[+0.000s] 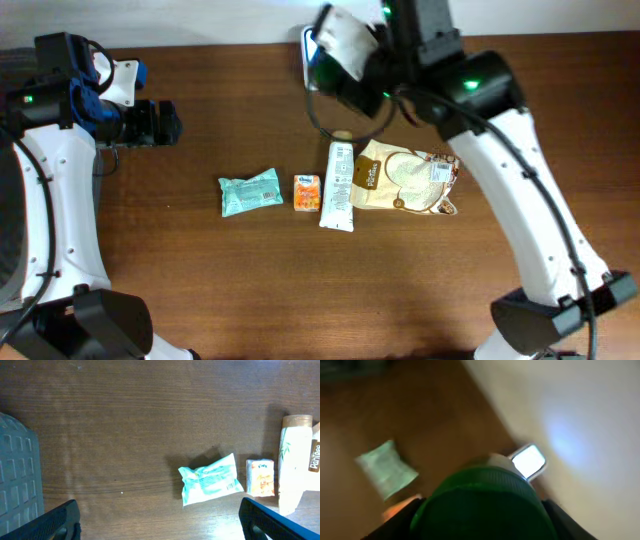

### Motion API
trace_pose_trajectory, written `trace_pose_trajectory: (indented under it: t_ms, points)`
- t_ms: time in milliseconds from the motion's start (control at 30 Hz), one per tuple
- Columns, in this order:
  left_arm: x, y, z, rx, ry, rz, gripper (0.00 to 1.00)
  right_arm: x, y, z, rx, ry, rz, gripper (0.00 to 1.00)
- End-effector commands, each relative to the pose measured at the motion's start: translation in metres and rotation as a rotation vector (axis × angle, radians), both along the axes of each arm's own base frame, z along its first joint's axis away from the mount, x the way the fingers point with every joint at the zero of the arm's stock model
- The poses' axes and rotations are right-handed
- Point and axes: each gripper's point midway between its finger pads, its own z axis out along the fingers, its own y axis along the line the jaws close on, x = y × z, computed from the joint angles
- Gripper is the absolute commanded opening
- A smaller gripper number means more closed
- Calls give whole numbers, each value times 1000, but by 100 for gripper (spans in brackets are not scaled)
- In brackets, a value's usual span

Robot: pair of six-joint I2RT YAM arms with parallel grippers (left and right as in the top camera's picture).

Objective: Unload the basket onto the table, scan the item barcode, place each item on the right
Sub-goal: 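Lift jar with right gripper and hold it up to the white scanner, then carry jar with right gripper and set it at the table's right edge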

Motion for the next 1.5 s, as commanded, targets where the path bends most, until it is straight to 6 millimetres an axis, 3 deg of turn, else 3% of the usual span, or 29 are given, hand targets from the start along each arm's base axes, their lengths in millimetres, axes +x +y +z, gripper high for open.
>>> trace_pose_trajectory:
  t_ms: [0, 100, 233, 400, 633, 833, 933, 967, 1000, 1100, 1133, 1167, 1333, 1400, 1467]
  points:
    - [1, -1, -1, -5, -4, -22, 99, 1, -41, -23, -31, 136, -109, 50]
    - [1, -1, -1, -5, -4, -22, 99, 5, -88, -62, -106, 291, -249, 50]
    - [1, -1, -1, -5, -4, -22, 99, 27, -162, -115, -32, 539, -582, 50]
    - [1, -1, -1, -5, -4, -22, 99, 38, -250, -189, -10, 766, -819, 50]
    - [1, -1, -1, -5, -4, -22, 99, 37, -338, -263, 31, 918, -997, 50]
    - [1, -1, -1, -5, -4, -22, 99, 43, -404, -265, 85, 821, -1127, 50]
    - [1, -1, -1, -5, -4, -22, 99, 46, -427, -264, 47, 764, -1181, 51]
    - [1, -1, -1, -5, -4, -22, 99, 51, -434, -263, 33, 728, -1197, 58]
    - [1, -1, -1, -5, -4, -22, 99, 56, -438, -262, 30, 699, -1204, 63]
    - [1, -1, -1, -5, -4, -22, 99, 59, -439, -261, 34, 685, -1204, 67]
    - [1, -1, -1, -5, -4, -22, 99, 58, -439, -261, 33, 689, -1204, 77]
    - [1, -1, -1, -5, -4, -22, 99, 58, -439, -262, 33, 692, -1203, 80]
    - [1, -1, -1, -5, -4, -22, 99, 56, -437, -265, 35, 702, -1200, 81]
    - [1, -1, -1, -5, -4, -22, 99, 58, -437, -256, 46, 678, -1198, 98]
    - [1, -1, -1, -5, -4, -22, 99, 61, -438, -232, 71, 627, -1217, 98]
